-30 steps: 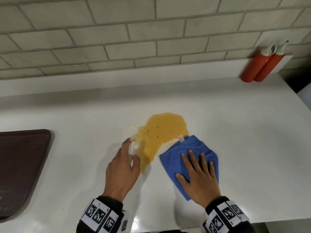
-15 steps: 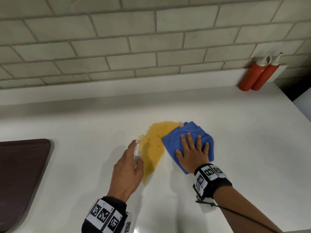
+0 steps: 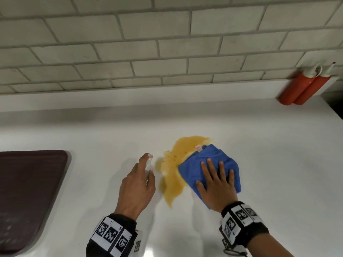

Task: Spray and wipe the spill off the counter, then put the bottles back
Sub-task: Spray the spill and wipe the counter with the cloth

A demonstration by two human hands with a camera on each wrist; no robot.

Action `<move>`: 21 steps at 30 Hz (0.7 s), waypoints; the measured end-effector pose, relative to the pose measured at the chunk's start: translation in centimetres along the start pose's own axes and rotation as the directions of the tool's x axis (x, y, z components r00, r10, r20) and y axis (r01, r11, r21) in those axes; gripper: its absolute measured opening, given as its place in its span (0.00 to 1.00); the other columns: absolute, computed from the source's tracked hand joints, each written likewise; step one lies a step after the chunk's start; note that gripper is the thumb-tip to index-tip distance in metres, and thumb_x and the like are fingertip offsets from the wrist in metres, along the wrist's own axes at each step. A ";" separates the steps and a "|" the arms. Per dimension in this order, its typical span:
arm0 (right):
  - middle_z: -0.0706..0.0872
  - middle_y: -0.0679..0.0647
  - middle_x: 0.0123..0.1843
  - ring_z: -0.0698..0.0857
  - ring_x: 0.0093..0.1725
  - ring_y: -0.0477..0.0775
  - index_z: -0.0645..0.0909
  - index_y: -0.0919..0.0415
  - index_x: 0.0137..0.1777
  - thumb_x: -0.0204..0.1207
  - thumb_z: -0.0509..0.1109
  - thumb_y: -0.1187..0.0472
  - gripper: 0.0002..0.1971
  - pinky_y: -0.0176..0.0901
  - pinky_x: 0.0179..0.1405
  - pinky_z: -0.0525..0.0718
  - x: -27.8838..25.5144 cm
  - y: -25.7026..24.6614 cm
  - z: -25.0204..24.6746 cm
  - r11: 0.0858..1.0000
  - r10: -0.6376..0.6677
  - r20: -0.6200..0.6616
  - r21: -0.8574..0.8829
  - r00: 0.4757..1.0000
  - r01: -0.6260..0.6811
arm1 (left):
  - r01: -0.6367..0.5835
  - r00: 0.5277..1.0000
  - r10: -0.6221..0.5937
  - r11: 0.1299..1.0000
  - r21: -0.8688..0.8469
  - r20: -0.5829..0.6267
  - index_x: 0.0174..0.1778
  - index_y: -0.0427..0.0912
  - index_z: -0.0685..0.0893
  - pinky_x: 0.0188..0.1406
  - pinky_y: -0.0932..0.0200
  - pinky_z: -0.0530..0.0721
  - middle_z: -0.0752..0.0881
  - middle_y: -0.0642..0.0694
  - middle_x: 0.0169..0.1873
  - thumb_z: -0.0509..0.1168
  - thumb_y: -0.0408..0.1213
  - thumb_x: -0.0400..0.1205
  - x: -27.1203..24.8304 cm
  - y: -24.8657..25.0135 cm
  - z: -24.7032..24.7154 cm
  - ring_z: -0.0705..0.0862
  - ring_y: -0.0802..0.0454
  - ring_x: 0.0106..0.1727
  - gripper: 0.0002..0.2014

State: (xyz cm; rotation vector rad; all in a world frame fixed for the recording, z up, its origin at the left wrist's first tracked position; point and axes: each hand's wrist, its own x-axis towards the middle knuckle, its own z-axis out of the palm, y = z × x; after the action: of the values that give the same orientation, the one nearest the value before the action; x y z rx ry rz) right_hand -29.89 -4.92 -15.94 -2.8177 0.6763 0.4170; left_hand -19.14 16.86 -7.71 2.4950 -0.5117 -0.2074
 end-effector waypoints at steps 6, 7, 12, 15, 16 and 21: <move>0.36 0.51 0.87 0.36 0.85 0.67 0.36 0.49 0.85 0.82 0.44 0.37 0.36 0.75 0.79 0.39 6.2 0.4 -2.9 0.993 0.109 0.050 0.040 0.993 -0.111 | 0.016 0.999 -0.016 1.000 -0.021 -0.031 0.75 0.61 0.64 0.40 0.48 0.83 0.84 0.52 0.46 0.59 0.39 0.87 -0.4 -1.3 -1.0 0.86 0.44 0.39 0.22; 0.36 0.51 0.87 0.35 0.84 0.68 0.36 0.49 0.85 0.83 0.45 0.37 0.36 0.76 0.79 0.39 6.9 0.0 -3.2 0.993 0.105 0.054 0.041 0.993 -0.107 | 0.016 0.999 -0.017 1.000 -0.021 -0.033 0.76 0.61 0.64 0.40 0.48 0.84 0.84 0.53 0.47 0.59 0.39 0.86 -0.3 -1.5 -1.2 0.86 0.43 0.39 0.23; 0.37 0.53 0.88 0.35 0.84 0.69 0.38 0.51 0.86 0.83 0.46 0.40 0.36 0.76 0.78 0.37 8.9 -2.9 -3.4 0.996 0.068 0.041 0.050 0.997 -0.070 | 0.014 0.999 -0.014 1.000 -0.015 -0.030 0.75 0.60 0.64 0.38 0.48 0.83 0.82 0.51 0.44 0.59 0.38 0.85 0.0 -2.1 -1.7 0.86 0.40 0.39 0.23; 0.36 0.52 0.87 0.34 0.84 0.68 0.37 0.50 0.85 0.84 0.46 0.40 0.35 0.75 0.78 0.35 9.4 -4.7 -3.3 0.997 0.047 0.046 0.055 0.998 -0.049 | 0.026 1.000 -0.026 1.000 -0.013 -0.013 0.75 0.60 0.64 0.40 0.47 0.83 0.83 0.51 0.46 0.58 0.38 0.86 0.3 -2.3 -1.9 0.86 0.40 0.41 0.23; 0.36 0.52 0.87 0.34 0.84 0.68 0.37 0.50 0.85 0.84 0.46 0.40 0.35 0.75 0.78 0.35 9.4 -5.1 -3.2 0.998 0.035 0.043 0.051 0.998 -0.038 | 0.023 1.000 -0.023 1.000 -0.006 -0.002 0.75 0.60 0.63 0.41 0.46 0.84 0.83 0.52 0.47 0.58 0.38 0.85 0.4 -2.4 -2.0 0.86 0.39 0.41 0.23; 0.37 0.51 0.87 0.35 0.85 0.67 0.37 0.50 0.85 0.81 0.39 0.38 0.35 0.74 0.79 0.35 7.4 -6.0 -1.7 1.000 -0.004 0.054 -0.007 0.999 0.004 | 0.000 1.000 0.000 1.000 0.022 0.027 0.72 0.59 0.64 0.41 0.46 0.84 0.84 0.50 0.46 0.58 0.37 0.84 0.5 -2.6 -2.0 0.85 0.39 0.41 0.22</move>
State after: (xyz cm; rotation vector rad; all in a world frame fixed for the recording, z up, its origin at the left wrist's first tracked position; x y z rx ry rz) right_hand -20.38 -3.13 -15.83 -2.8031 0.6589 0.4943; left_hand -17.32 19.67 -7.54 2.5166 -0.5277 -0.2364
